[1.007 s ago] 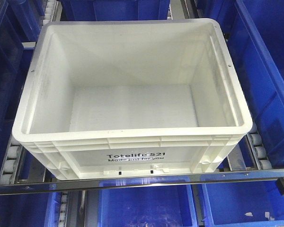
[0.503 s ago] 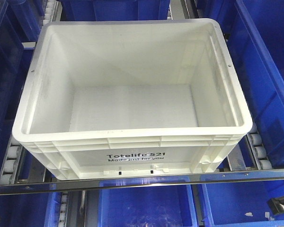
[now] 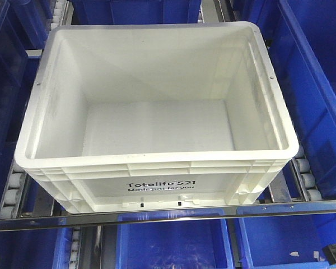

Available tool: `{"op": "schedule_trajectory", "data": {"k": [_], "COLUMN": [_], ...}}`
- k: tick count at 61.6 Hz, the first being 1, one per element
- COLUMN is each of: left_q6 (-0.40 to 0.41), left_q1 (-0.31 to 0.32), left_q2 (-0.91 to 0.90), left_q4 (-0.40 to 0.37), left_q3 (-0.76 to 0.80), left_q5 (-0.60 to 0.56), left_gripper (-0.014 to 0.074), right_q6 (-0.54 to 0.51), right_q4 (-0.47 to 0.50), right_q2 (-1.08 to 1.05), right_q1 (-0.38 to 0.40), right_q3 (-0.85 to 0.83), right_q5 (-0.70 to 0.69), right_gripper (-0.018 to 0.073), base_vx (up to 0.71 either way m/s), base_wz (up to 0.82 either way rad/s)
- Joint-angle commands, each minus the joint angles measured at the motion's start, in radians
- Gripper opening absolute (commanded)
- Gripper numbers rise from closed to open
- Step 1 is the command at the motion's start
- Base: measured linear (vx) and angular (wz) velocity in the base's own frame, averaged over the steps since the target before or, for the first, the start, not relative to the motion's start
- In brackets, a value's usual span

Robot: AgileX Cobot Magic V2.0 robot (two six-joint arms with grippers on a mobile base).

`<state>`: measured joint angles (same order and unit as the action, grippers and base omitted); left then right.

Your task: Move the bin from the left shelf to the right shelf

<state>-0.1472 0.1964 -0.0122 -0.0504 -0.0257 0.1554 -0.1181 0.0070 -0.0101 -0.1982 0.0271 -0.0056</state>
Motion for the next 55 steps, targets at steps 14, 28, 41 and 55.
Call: {"op": "schedule_trajectory", "data": {"k": [14,28,41,55], "left_q6": [0.001,0.001,0.001,0.001], "left_q1": [0.006,0.006,0.006,0.006], "left_q2": [-0.012,-0.012,-0.012,-0.012], "left_q4": [-0.003,-0.003,-0.003,-0.003], "left_q3": [0.018,0.018,0.018,0.018], "left_q5": [-0.080,-0.080,-0.080,-0.080], "left_gripper": [-0.0008,-0.0008,-0.0008,-0.0008], "right_q6": [-0.008,-0.008,-0.008,-0.008], "right_q4": [-0.007,-0.007,-0.007,-0.007], "right_q2": [-0.012,-0.012,-0.012,-0.012], "right_q1": [0.003,0.003,0.003,0.003], "right_q3": [0.019,0.019,0.019,0.019], "right_q5": [-0.070,-0.070,-0.070,-0.070], "right_gripper": [-0.0007,-0.0007,-0.0007,-0.0007], "base_vx": [0.00,0.00,0.00,0.00], "base_wz": [0.00,0.00,0.00,0.00]}}
